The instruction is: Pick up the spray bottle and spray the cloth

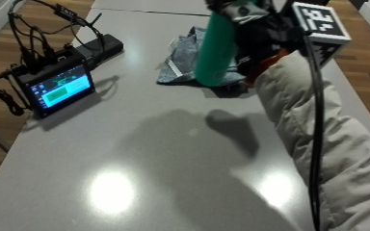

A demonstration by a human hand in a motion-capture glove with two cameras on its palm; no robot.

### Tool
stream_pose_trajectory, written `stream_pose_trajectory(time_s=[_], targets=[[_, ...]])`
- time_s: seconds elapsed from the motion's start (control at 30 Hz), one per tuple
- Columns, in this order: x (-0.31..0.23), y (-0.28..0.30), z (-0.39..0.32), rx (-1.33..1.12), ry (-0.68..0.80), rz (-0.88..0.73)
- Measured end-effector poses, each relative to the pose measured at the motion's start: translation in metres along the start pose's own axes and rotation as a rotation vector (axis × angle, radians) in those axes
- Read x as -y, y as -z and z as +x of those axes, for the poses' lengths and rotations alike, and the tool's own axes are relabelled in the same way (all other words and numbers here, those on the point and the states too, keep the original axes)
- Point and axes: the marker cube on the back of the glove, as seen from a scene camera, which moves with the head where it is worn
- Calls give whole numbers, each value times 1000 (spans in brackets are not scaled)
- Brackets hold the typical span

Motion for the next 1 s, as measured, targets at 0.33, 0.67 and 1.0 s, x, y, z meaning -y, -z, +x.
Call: stream_pose_trajectory(time_s=[0.33, 0.67, 1.0], targets=[[-93, -185, 16, 138, 8, -400], [-131, -245, 59, 84, 21, -518], [-153, -244, 90, 22, -80, -632]])
